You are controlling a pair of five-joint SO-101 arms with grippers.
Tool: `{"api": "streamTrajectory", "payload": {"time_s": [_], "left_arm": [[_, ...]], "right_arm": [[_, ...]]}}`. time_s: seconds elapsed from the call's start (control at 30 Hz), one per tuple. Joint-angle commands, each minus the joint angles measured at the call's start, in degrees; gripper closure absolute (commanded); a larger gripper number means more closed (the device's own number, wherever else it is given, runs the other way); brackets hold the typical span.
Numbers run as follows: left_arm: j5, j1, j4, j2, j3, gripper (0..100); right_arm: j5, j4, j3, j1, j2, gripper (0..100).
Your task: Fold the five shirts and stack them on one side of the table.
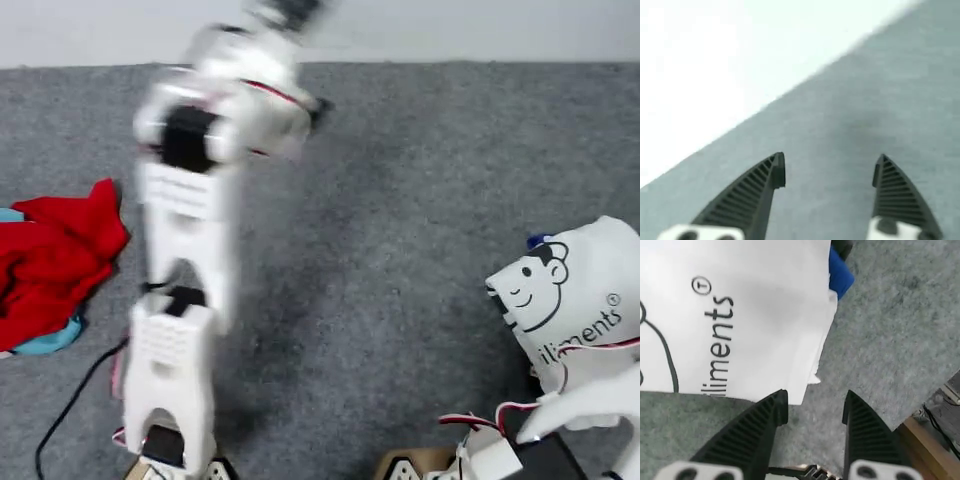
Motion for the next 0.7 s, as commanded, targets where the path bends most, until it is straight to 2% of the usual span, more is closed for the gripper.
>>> {"api": "streamTrajectory", "payload": {"time_s": [0.0,0.17,0.33,0.5,0.67], "left_arm": [[4.40,-13.45,1.23,-5.10,8.04,72],[7.56,-30.15,1.23,-5.54,22.99,72],[7.65,-42.29,1.23,-5.54,33.19,72],[7.65,-53.27,1.14,-5.54,35.74,72],[7.65,-64.53,1.14,-5.01,36.00,72]], "right_arm": [[0.62,0.66,-2.20,-0.31,-0.57,81.5],[0.62,0.22,-2.20,-0.40,-0.57,81.5],[0.35,0.75,-2.11,-4.26,-0.48,81.5],[0.26,0.84,-2.02,-9.89,-0.48,81.5],[0.26,0.84,-2.02,-11.65,-0.48,81.5]]}}
